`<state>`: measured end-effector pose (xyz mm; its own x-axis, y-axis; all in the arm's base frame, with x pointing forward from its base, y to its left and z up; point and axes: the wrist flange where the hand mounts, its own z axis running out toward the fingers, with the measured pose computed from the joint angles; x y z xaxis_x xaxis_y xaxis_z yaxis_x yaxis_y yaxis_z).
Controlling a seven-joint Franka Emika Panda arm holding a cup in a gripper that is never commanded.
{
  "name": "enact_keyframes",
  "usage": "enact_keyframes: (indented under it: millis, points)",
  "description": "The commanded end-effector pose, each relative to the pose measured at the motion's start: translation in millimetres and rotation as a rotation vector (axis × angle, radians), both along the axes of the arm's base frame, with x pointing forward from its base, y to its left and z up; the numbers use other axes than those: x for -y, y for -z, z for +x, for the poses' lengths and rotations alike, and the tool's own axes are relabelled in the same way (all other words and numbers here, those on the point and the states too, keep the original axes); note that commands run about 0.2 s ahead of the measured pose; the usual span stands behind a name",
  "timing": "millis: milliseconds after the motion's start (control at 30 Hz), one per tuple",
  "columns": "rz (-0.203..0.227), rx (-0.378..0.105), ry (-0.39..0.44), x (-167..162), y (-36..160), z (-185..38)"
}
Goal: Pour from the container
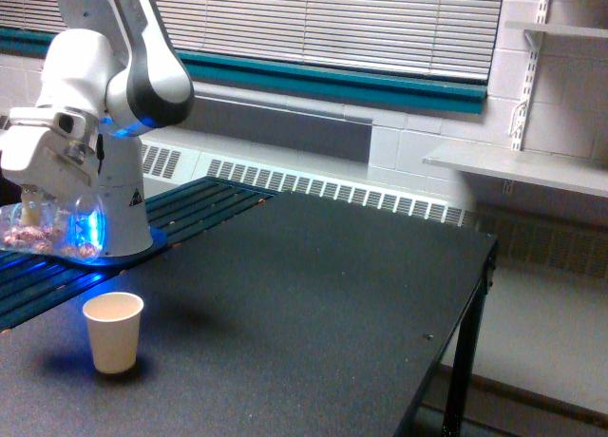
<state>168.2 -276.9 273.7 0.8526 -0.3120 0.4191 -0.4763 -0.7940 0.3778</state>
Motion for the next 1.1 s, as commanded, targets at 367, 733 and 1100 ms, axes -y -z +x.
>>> enact_keyframes:
  millis: [367, 733, 1100]
  points:
    - [-0.044, 0.003, 0.083, -3, 12.9, 7]
    - [-0.077, -0.020, 0.064, 0, 17.6, 12]
    - [-0.113, -0.038, 0.056, 6, 20.6, 12]
